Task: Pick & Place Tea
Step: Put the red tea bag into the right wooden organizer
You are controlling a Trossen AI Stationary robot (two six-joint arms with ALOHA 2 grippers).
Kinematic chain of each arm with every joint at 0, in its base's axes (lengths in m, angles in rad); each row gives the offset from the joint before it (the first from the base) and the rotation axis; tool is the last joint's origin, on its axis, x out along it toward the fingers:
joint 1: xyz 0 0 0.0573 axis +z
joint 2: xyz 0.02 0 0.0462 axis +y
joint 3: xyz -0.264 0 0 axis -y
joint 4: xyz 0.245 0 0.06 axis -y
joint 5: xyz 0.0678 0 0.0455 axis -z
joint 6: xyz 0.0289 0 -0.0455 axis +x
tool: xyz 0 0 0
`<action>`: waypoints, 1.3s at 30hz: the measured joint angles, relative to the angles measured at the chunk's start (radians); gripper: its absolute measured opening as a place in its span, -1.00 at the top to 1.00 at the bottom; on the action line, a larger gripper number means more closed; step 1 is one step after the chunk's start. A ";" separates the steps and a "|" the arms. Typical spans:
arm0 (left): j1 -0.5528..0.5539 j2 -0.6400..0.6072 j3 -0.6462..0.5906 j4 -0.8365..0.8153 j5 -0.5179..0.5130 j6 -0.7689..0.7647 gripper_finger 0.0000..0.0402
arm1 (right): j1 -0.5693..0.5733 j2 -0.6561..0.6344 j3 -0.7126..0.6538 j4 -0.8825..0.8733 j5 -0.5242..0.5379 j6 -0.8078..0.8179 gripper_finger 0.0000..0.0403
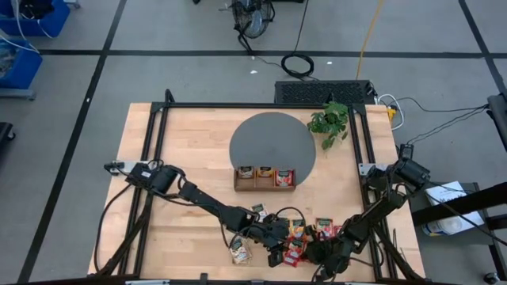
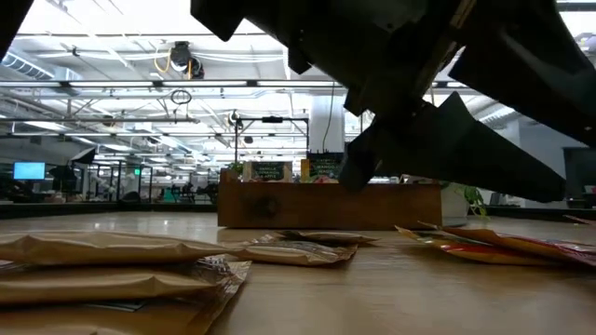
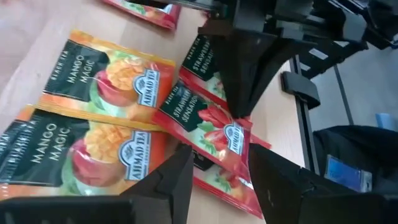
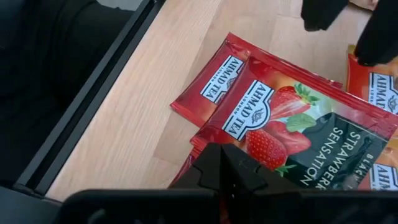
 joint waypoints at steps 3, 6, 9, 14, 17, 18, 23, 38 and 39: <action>0.014 0.000 0.000 0.006 0.001 0.000 0.22 | 0.000 0.000 -0.030 0.042 -0.004 0.003 1.00; 0.029 0.000 0.000 -0.009 0.000 -0.001 0.22 | 0.000 0.001 -0.054 0.091 -0.010 -0.002 1.00; 0.042 0.000 0.000 -0.007 -0.003 0.000 0.22 | 0.000 0.001 -0.059 0.090 -0.013 -0.011 1.00; 0.051 0.000 0.000 -0.025 -0.002 0.011 0.22 | -0.007 0.002 -0.059 0.089 -0.014 -0.044 1.00; 0.051 0.012 0.000 -0.031 0.013 0.014 0.22 | -0.015 0.002 -0.059 0.089 -0.017 -0.066 1.00; 0.051 0.019 -0.001 -0.032 0.019 0.011 0.22 | -0.020 0.003 -0.059 0.089 -0.017 -0.075 1.00; 0.050 0.049 0.000 0.015 0.049 -0.005 0.22 | -0.032 0.003 -0.060 0.089 -0.021 -0.094 1.00; 0.040 0.058 0.000 0.077 0.072 0.089 0.23 | -0.045 0.004 -0.062 0.118 -0.019 -0.130 1.00; 0.039 0.058 0.000 0.090 0.072 0.099 0.26 | -0.046 0.004 -0.062 0.120 -0.018 -0.134 1.00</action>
